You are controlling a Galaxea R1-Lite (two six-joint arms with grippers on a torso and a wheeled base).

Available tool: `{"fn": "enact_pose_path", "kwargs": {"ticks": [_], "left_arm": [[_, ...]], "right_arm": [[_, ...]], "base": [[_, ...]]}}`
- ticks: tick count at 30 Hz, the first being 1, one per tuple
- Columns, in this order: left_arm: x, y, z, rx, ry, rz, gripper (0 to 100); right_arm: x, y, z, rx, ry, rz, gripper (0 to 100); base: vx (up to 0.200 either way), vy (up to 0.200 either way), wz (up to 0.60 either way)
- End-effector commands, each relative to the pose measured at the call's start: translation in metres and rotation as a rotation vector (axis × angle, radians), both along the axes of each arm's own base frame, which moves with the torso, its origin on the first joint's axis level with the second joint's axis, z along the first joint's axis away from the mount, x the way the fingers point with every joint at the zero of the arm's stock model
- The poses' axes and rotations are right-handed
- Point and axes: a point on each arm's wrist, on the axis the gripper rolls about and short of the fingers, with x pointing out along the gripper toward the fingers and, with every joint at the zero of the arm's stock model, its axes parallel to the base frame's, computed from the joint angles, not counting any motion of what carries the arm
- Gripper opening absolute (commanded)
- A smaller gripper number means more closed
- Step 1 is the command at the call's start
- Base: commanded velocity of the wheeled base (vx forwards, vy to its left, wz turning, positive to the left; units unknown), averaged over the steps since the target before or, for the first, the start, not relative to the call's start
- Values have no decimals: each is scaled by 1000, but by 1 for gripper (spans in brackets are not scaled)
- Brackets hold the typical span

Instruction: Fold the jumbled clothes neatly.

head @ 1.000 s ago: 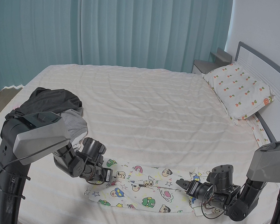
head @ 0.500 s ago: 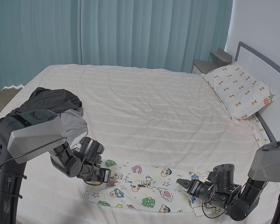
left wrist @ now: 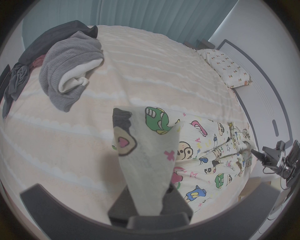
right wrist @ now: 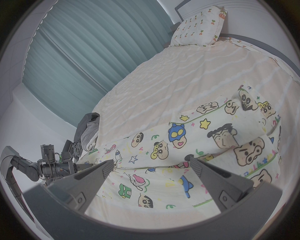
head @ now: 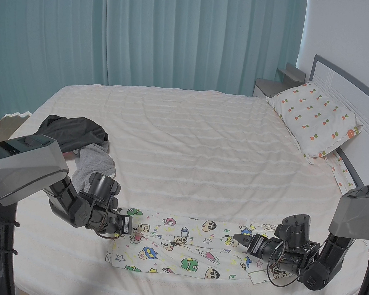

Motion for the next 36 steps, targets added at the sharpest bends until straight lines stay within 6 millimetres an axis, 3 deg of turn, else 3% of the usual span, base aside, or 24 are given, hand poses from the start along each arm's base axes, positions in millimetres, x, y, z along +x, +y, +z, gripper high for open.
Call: {"fn": "enact_pose_path", "kwargs": {"ticks": [1,6,26,31,36], "left_arm": [[-5,16,16,-33,-17,23,0],[-9,39,28,-56,-28,68,0],[-47,167,73,-154,-122,346,0],[-51,178,81,-150,-151,381,0],[-53,191,101,-146,-224,421,0]], "right_arm": [[0,0,4,6,-10,-2,100],[-1,-1,5,8,-14,-2,100],[-1,-1,8,14,-22,-4,100],[0,-1,9,15,-25,-5,100],[0,-2,12,20,-33,-8,100]], "base": [[0,0,0],[0,0,0],[0,0,0],[0,0,0],[0,0,0]]}}
